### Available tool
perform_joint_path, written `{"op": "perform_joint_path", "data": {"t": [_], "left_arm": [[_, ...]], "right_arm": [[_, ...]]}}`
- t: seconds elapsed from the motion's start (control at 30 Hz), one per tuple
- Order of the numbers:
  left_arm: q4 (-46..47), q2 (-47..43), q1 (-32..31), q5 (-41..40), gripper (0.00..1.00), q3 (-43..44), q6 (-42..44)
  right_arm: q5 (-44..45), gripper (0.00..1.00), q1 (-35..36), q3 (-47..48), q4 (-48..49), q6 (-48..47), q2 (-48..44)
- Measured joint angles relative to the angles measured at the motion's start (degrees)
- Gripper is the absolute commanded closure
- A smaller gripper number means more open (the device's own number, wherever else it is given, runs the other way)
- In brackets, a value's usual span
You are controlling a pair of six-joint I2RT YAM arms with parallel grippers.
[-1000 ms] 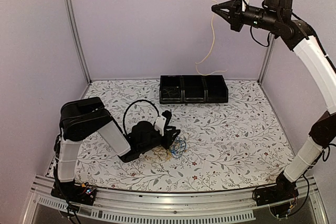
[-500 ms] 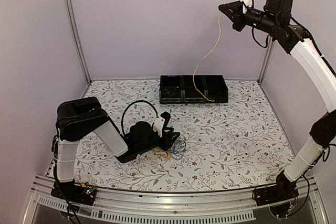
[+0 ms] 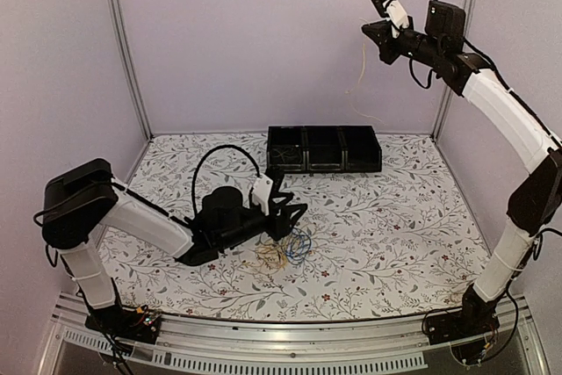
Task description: Untangle the cables
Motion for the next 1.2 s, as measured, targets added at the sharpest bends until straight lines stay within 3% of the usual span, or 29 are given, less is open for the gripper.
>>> {"op": "perform_joint_path", "data": {"t": [0.53,0.93,1.03,1.2], "left_arm": [[-8.28,-8.68,-4.20,-5.20,0.49,-3.58,1.05],[-19.76,-20.57,-5.29,-6.56,0.46,-3.02,1.77],[-26.88,-22.64,-5.29,-7.19,0.39,0.98,3.04],[-41.97,-23.28,-2.84,-6.99,0.37,18.08,4.68]], "right_arm": [[-1.14,1.00,-8.41,0.02,4.90,4.24,14.10],[1.38,1.00,-10.88,-1.14,4.92,6.82,21.90],[1.60,1.00,-10.95,-3.41,5.07,6.82,22.18],[1.49,1.00,-10.97,-8.15,4.17,6.78,22.62]]}}
